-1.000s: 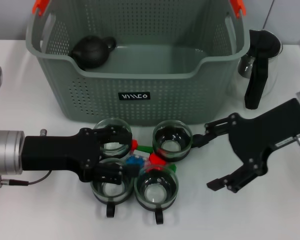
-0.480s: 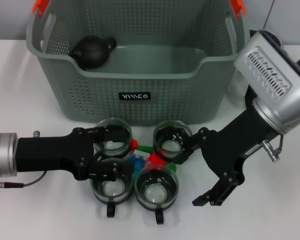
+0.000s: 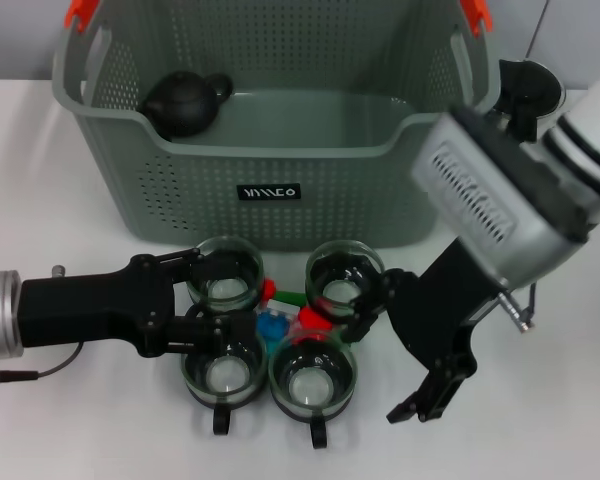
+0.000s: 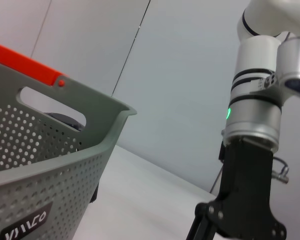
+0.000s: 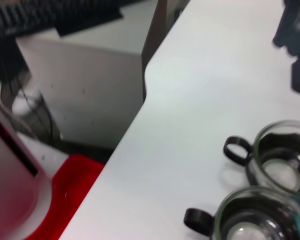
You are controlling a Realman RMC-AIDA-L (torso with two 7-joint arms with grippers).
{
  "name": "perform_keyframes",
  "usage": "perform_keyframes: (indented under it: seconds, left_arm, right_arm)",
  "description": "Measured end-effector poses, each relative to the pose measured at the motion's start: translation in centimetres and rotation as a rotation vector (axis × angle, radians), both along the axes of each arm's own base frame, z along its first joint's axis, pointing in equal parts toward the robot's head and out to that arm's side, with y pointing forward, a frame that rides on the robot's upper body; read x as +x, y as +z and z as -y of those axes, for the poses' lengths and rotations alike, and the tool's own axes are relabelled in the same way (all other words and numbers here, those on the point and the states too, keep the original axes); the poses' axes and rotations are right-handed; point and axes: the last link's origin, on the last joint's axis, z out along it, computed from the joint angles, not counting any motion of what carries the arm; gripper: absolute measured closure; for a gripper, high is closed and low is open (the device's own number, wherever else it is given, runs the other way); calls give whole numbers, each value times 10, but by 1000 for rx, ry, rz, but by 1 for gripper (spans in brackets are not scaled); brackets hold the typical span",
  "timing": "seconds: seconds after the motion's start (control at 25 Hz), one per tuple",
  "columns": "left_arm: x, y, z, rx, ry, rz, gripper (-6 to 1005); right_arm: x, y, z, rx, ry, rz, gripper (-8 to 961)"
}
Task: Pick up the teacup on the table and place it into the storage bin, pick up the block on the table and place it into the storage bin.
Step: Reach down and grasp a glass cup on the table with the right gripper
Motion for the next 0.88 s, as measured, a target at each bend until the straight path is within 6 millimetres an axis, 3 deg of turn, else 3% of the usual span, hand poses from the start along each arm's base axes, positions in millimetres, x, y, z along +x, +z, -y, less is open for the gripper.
perform_keyframes:
  seconds: [0.48, 0.88]
  left_arm:
    - [-4, -1, 4, -1, 11, -2, 66]
    - [-6, 0, 5, -4, 10, -18, 67]
  right_arm:
    - [-11, -24, 6, -12, 99, 47, 12]
    - [-22, -29, 10, -5, 172, 68, 12]
